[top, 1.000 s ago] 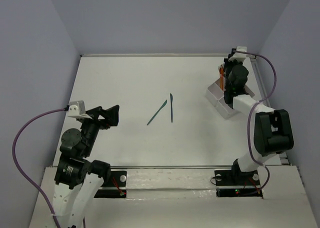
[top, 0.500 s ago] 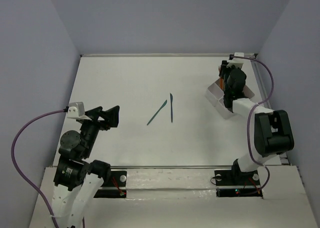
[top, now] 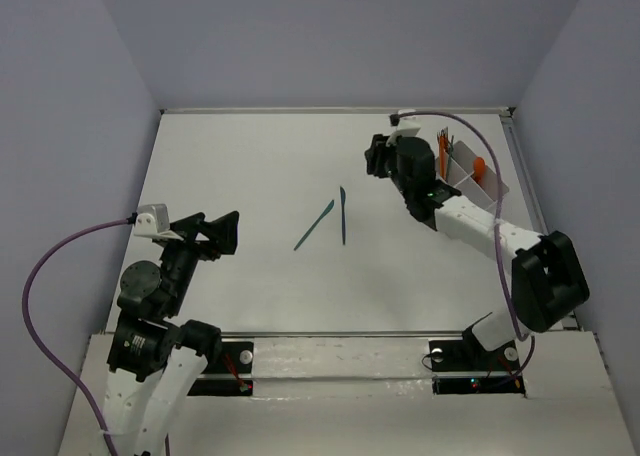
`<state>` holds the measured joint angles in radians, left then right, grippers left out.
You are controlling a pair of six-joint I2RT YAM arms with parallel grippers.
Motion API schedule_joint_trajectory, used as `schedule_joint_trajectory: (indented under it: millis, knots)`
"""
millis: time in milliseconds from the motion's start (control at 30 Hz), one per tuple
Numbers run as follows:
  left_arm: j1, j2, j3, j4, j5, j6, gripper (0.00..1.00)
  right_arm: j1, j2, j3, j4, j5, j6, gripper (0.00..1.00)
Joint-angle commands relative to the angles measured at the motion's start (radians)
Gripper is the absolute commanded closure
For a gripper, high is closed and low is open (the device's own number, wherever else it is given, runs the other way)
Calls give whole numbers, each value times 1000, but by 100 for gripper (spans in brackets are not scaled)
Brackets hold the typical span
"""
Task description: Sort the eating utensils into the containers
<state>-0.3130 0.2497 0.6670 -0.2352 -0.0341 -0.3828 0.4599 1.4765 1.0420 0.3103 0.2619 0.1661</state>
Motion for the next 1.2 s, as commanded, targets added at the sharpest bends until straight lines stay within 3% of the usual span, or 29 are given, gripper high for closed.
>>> schedule_joint_trajectory:
  millis: [0, 200, 733, 1167]
  knots:
    - [-5, 17, -10, 48, 8, 15, 1, 131, 142, 56, -267, -18, 130, 51]
    - [-5, 23, -12, 50, 8, 13, 1, 174, 298, 148, -365, -38, 162, 47]
    - [5, 23, -12, 53, 14, 13, 1, 210, 553, 388, -574, -47, 184, 64]
    - [5, 13, -12, 51, 13, 15, 1, 210, 594, 414, -734, -19, 141, 80]
